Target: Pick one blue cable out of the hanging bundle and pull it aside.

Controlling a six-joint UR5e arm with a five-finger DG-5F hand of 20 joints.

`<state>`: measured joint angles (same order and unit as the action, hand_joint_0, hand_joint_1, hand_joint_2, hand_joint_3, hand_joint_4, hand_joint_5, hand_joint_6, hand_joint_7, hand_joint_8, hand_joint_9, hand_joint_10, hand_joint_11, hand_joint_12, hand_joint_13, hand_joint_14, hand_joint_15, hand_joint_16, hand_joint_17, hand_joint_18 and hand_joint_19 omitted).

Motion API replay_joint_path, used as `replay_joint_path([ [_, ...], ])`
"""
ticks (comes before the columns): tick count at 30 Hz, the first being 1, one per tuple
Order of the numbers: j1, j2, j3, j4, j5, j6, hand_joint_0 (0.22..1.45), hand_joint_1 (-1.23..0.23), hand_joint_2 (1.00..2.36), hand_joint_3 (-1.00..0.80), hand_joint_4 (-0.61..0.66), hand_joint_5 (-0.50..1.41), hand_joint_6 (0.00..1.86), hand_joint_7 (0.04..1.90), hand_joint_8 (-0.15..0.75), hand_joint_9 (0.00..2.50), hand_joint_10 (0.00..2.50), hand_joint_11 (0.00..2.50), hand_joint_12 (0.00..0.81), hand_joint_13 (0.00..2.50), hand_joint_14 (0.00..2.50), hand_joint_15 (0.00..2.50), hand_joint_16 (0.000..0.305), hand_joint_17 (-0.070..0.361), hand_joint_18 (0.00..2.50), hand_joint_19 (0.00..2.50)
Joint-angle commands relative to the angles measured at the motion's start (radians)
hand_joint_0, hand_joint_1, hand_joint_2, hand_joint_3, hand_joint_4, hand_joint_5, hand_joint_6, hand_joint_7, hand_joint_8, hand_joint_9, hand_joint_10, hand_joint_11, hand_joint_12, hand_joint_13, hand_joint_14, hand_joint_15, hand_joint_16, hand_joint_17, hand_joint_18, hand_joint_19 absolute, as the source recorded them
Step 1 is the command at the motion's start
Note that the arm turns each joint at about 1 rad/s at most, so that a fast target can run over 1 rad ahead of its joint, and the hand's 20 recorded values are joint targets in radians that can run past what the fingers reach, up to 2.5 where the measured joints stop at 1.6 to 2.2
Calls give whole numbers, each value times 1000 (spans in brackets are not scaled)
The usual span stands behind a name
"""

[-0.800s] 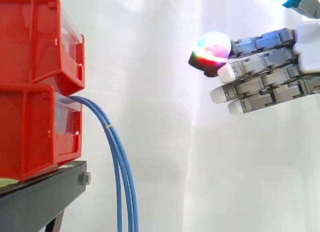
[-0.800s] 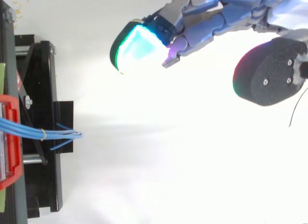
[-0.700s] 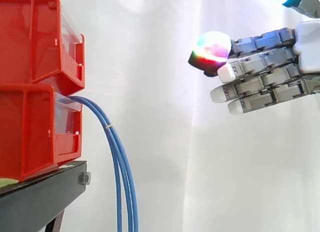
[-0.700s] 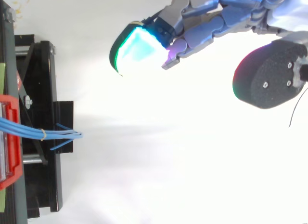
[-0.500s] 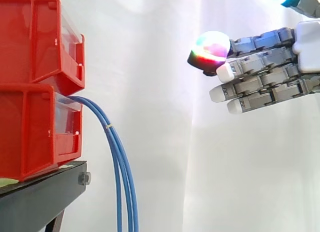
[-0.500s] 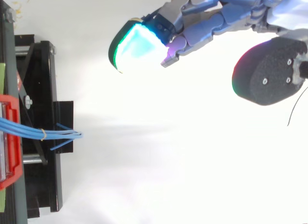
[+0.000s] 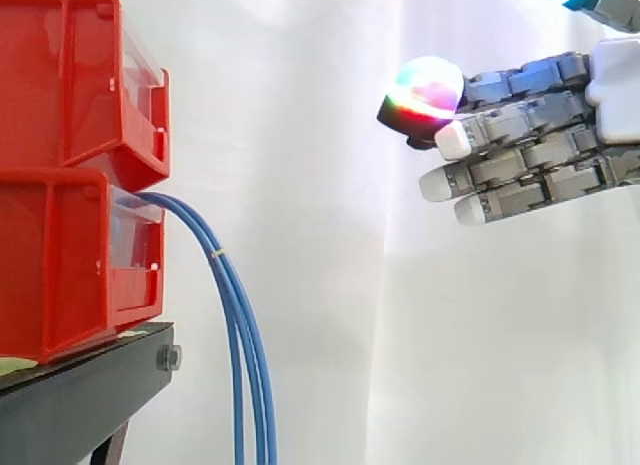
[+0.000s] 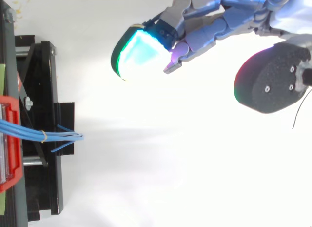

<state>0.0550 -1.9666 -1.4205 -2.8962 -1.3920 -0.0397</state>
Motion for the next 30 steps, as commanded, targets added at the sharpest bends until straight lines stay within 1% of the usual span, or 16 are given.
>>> replay_joint_path([
  [1,2,-1,0,5,4,-2,545,-539,1001,-481,288,-191,502,721,309,536,0,25,333,378,3,77,38,85,159,114],
  [6,11,-15,0,15,5,-12,546,-540,1001,-480,293,-188,502,726,319,568,0,40,337,393,3,80,38,85,174,122],
  [8,17,-15,0,48,27,-28,546,-541,1001,-478,294,-187,502,726,318,572,0,48,338,400,3,86,38,86,177,134],
  [9,17,-15,0,48,27,-28,547,-541,1001,-479,295,-185,502,725,317,578,2,49,338,400,4,86,38,86,177,127],
  [12,20,-21,-3,71,67,-62,547,-541,1001,-478,297,-185,502,728,318,587,0,55,336,406,3,91,38,86,184,139],
  [13,26,-20,-15,58,100,-85,547,-541,1001,-480,300,-185,502,726,318,588,0,55,337,407,3,91,38,87,186,139],
  [14,28,-21,-20,55,113,-92,547,-540,1001,-480,298,-185,502,729,317,590,1,55,337,409,4,92,39,87,187,146],
  [15,39,-20,-41,57,153,-126,547,-540,1002,-480,297,-184,502,723,320,590,2,60,337,413,3,96,39,87,189,140],
  [16,45,-21,-58,68,177,-149,548,-540,1001,-480,298,-184,502,728,318,599,1,57,337,415,3,93,39,87,192,146],
  [18,49,-21,-66,75,188,-160,547,-541,1002,-478,300,-182,502,733,320,600,2,64,337,417,4,97,39,87,197,149],
  [20,62,-21,-92,153,231,-200,548,-540,1002,-481,304,-181,502,731,321,604,2,63,337,418,4,98,39,87,200,145],
  [23,72,-24,-103,226,271,-239,548,-540,1001,-480,312,-174,502,734,322,615,2,68,340,427,4,109,39,87,203,165],
  [26,78,-55,-104,235,286,-262,548,-541,1001,-479,316,-169,502,746,322,619,2,77,345,433,6,120,40,91,229,196],
  [27,78,-66,-104,238,288,-261,549,-541,1001,-480,316,-167,502,750,322,620,2,83,346,433,4,128,41,92,232,209],
  [28,82,-104,-104,244,284,-244,548,-543,1001,-479,319,-165,502,761,322,622,3,78,347,433,5,131,42,94,240,221],
  [30,83,-123,-104,256,286,-229,549,-545,1001,-484,319,-158,502,766,319,622,2,81,348,431,5,135,42,95,241,239],
])
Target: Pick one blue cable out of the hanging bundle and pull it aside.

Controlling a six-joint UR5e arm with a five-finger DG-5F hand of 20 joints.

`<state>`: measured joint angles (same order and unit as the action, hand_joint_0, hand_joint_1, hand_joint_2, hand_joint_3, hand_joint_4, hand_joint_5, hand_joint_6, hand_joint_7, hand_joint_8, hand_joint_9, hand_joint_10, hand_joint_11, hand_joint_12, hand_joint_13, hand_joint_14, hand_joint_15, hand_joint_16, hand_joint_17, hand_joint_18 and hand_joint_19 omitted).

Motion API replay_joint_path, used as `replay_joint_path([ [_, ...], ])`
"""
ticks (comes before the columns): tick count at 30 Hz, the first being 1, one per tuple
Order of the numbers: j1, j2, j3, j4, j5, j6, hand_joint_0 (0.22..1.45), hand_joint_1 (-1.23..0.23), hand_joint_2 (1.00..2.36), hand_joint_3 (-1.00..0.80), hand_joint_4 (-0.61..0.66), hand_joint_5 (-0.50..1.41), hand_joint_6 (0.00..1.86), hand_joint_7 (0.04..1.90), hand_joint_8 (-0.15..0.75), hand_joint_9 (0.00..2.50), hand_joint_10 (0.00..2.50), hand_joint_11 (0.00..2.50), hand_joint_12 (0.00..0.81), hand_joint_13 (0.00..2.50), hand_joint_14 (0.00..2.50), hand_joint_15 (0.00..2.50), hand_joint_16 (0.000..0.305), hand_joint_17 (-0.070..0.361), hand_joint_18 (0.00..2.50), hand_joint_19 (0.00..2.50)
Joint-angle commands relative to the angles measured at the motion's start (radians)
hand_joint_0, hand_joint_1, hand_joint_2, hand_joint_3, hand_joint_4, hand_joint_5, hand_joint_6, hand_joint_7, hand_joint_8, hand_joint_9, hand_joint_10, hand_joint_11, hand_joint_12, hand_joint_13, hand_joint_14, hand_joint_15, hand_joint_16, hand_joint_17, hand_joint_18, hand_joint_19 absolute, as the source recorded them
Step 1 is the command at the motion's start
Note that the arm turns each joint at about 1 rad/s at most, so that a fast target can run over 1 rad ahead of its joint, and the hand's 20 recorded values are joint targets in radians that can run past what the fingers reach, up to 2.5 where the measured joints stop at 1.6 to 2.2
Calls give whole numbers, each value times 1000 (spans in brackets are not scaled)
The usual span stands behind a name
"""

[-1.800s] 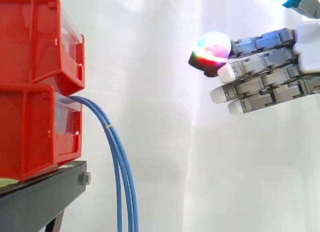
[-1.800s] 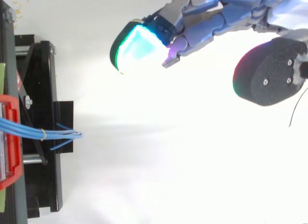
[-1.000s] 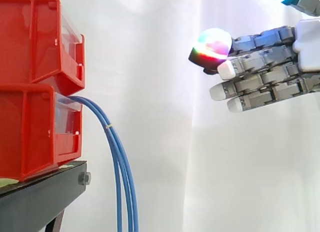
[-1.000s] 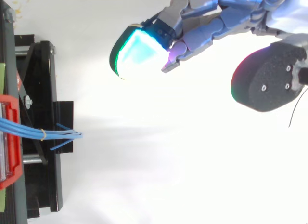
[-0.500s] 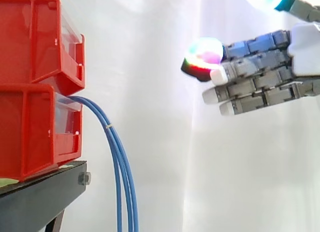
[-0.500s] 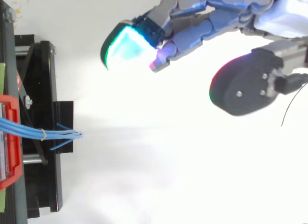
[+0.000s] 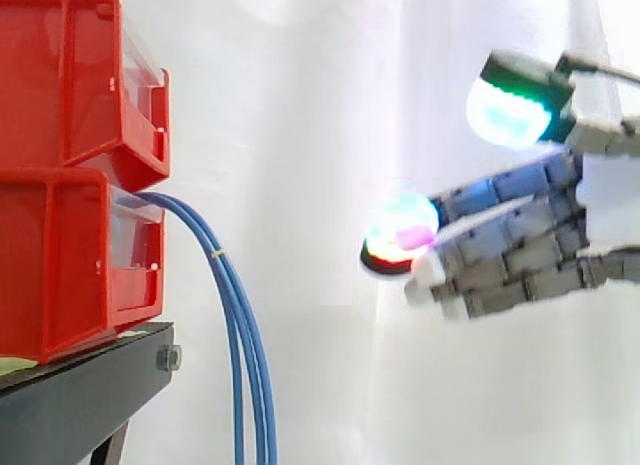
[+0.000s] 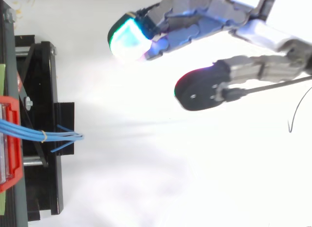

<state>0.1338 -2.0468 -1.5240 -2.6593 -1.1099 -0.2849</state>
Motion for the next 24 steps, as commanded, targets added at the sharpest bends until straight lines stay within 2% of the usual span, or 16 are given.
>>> replay_joint_path([
  [1,10,-73,-1,53,4,27,549,-546,1001,-484,320,-158,502,771,318,620,2,68,348,430,5,138,42,96,244,237],
  [5,20,-128,1,156,7,10,549,-554,1001,-486,318,-150,503,786,316,619,3,75,347,420,5,140,43,97,251,243],
  [7,21,-185,44,193,7,21,549,-556,1001,-488,318,-147,503,790,316,620,2,77,348,420,5,136,43,97,252,253],
  [9,21,-225,85,176,5,43,548,-557,1001,-485,321,-147,503,793,315,619,3,81,348,419,4,136,43,98,253,250],
  [14,21,-294,171,130,-4,79,547,-561,1002,-485,321,-142,503,804,315,622,2,79,348,418,5,136,44,99,266,264],
  [18,21,-331,220,124,-10,79,549,-562,1001,-487,325,-138,503,813,315,623,3,79,350,421,5,143,44,99,272,266],
  [21,23,-369,271,134,-30,76,549,-561,1001,-486,334,-131,503,827,314,624,2,86,350,421,6,143,44,99,276,277],
  [24,32,-377,294,134,-36,73,550,-560,1001,-487,349,-118,503,858,314,627,2,88,349,422,5,145,44,99,283,287],
])
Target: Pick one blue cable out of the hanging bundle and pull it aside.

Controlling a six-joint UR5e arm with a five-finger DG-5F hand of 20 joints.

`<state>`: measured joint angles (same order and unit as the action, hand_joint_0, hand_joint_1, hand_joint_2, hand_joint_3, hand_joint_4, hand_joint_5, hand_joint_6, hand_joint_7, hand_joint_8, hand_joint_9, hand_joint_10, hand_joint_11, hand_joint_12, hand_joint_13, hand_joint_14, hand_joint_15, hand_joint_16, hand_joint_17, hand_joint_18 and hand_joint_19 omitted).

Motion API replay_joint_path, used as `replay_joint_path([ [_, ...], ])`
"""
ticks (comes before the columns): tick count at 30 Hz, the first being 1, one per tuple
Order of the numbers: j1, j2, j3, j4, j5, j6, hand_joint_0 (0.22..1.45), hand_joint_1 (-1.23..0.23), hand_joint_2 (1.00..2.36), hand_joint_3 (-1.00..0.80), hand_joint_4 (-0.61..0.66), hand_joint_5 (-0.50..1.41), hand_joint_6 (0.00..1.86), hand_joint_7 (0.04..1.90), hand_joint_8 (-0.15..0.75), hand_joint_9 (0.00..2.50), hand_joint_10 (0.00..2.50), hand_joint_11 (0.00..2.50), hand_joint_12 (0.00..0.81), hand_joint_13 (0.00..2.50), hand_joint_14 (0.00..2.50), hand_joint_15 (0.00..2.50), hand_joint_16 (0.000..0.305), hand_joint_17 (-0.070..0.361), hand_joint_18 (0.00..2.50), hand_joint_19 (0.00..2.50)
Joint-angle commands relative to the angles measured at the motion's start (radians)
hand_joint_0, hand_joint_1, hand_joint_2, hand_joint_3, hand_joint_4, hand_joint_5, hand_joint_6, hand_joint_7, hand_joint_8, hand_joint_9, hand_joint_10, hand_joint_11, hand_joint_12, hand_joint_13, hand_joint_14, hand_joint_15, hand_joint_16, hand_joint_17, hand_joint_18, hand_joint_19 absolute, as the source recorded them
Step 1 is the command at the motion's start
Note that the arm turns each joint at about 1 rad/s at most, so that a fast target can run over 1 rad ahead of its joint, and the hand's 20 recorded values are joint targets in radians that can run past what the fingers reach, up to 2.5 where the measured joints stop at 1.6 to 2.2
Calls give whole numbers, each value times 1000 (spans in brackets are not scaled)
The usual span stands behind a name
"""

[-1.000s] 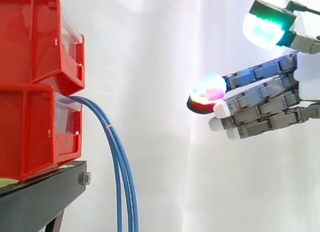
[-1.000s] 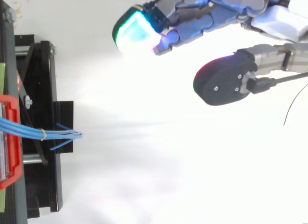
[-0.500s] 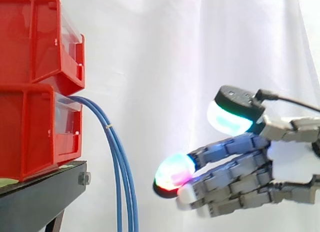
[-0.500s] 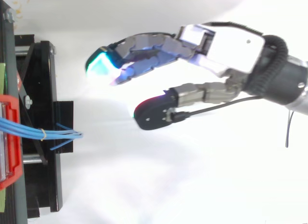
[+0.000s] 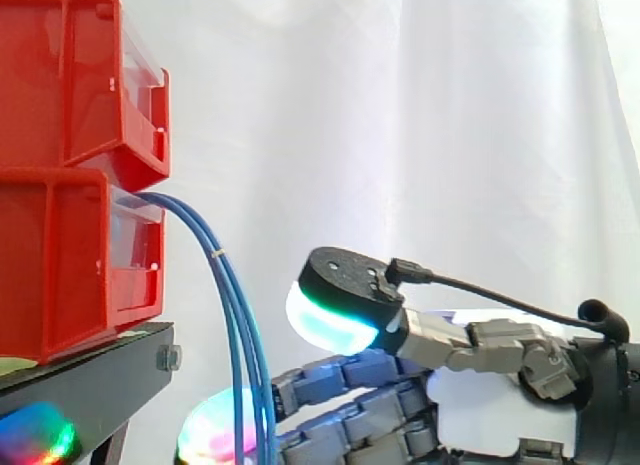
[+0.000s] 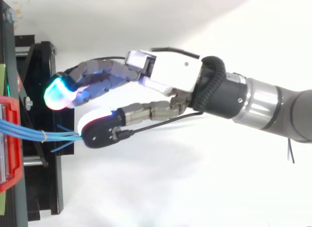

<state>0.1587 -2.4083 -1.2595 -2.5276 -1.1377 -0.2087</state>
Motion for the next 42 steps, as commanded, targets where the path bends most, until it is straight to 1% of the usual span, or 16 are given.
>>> replay_joint_path([
  [1,9,-15,29,3,-8,-1,550,-560,1001,-485,347,-113,503,874,314,628,2,84,348,422,6,149,44,99,286,282],
  [3,13,-15,29,3,-14,3,551,-561,1001,-486,352,-107,503,906,315,631,0,79,347,427,5,147,44,99,288,283],
  [6,13,-15,29,3,-14,9,553,-562,1001,-486,353,-99,503,959,313,639,2,81,346,433,6,156,44,99,307,291],
  [8,16,-15,29,3,-14,14,555,-564,1001,-485,343,-90,503,1011,313,640,1,85,347,438,6,154,44,99,312,298],
  [12,21,-14,28,3,-13,15,561,-569,1002,-471,316,-80,503,1094,316,654,3,95,346,450,7,162,44,99,316,308],
  [18,21,-12,29,-2,-14,45,579,-583,1008,-403,244,-67,501,1249,314,656,2,98,341,452,6,169,43,97,321,324],
  [20,21,-9,29,-2,-19,51,585,-590,1010,-374,224,-64,500,1295,314,656,3,102,341,455,6,165,43,97,324,319],
  [21,21,-5,29,-11,-31,66,588,-592,1011,-361,209,-64,501,1311,314,655,3,101,341,455,7,172,43,97,325,320],
  [22,18,-3,29,-16,-39,69,590,-595,1012,-349,202,-66,514,1287,313,655,2,106,341,453,6,174,43,97,324,326],
  [24,18,3,29,-20,-45,72,593,-603,1013,-324,199,-71,536,1268,313,654,2,107,341,453,6,167,43,97,325,327],
  [25,15,5,29,-28,-48,72,593,-605,1014,-318,191,-73,546,1252,311,652,3,106,341,452,7,173,43,97,325,327],
  [26,16,6,29,-31,-48,72,592,-605,1015,-312,196,-76,567,1217,311,651,4,106,342,452,7,173,43,97,325,326],
  [30,15,28,29,-43,-48,66,592,-614,1013,-315,182,-83,588,1213,312,650,2,104,345,449,7,171,43,97,327,332],
  [33,15,38,29,-59,-48,63,587,-633,1012,-333,182,-97,649,1106,313,650,4,121,346,451,7,170,43,97,333,334],
  [37,19,46,29,-86,-50,63,580,-638,1010,-366,188,-107,703,1032,316,660,5,131,347,458,7,179,44,98,340,340],
  [42,21,58,29,-91,-48,61,577,-632,1008,-401,184,-112,752,981,319,671,5,138,347,477,7,187,44,98,363,347],
])
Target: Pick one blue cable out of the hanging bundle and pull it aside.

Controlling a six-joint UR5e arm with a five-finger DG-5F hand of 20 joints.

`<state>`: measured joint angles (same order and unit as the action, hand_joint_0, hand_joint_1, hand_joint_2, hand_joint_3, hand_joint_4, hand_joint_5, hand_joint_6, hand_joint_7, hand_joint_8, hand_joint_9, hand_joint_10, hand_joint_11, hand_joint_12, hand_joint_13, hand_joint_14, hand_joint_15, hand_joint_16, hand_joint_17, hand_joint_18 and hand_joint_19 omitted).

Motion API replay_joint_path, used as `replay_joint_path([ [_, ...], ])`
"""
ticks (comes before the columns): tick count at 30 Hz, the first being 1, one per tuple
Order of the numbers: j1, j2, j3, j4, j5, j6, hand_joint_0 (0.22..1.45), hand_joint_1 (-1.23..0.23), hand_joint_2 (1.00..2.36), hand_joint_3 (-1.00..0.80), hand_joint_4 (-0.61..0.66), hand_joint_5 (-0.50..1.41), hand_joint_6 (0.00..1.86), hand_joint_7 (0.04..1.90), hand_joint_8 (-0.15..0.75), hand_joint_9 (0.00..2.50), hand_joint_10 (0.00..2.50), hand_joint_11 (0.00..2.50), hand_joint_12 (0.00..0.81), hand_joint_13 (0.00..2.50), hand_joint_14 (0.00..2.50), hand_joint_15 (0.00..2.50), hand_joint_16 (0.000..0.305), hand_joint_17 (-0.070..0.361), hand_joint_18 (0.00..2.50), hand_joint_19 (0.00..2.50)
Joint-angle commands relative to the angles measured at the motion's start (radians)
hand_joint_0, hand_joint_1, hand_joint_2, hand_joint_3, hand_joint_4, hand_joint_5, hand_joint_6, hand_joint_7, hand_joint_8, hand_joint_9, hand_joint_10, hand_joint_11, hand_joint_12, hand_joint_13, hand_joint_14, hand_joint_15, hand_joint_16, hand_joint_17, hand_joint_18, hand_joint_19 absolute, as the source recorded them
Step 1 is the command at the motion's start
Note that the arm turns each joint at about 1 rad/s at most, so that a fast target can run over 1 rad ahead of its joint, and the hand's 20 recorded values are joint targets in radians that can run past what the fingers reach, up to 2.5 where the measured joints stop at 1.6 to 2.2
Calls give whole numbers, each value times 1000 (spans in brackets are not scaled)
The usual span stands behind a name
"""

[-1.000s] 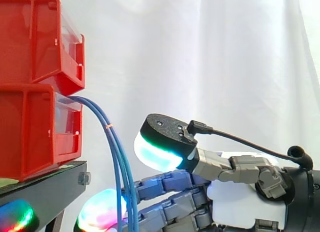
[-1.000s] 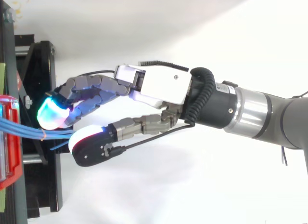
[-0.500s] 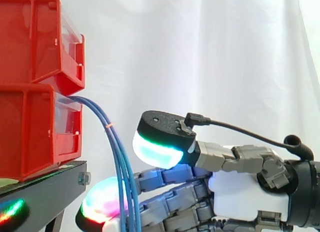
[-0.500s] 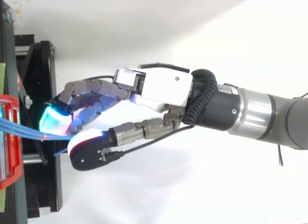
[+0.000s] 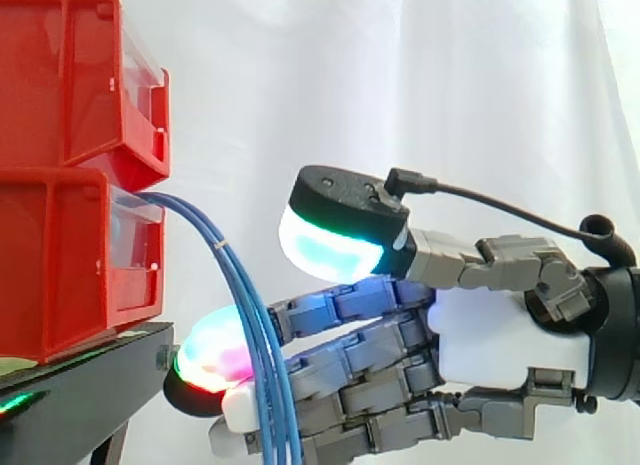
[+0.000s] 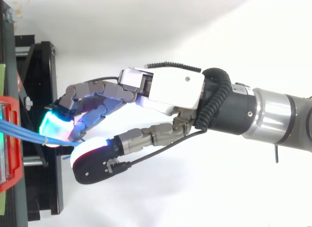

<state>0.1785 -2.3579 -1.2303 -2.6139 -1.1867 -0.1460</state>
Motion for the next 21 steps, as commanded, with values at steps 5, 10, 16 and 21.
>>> replay_joint_path([
  [5,1,34,0,-23,4,-1,602,-722,1009,-383,166,-141,853,993,321,682,6,174,345,495,7,196,43,98,397,353],
  [10,1,52,0,-58,2,-3,661,-858,1011,-366,96,-156,922,1014,318,720,8,262,351,543,9,230,43,97,468,370],
  [16,7,58,-1,-78,7,-4,687,-883,1008,-417,73,-157,929,977,326,759,10,314,351,572,10,250,43,96,507,381],
  [21,9,60,0,-78,9,-3,670,-862,1002,-470,103,-153,929,985,328,805,11,340,350,582,10,254,43,96,524,398],
])
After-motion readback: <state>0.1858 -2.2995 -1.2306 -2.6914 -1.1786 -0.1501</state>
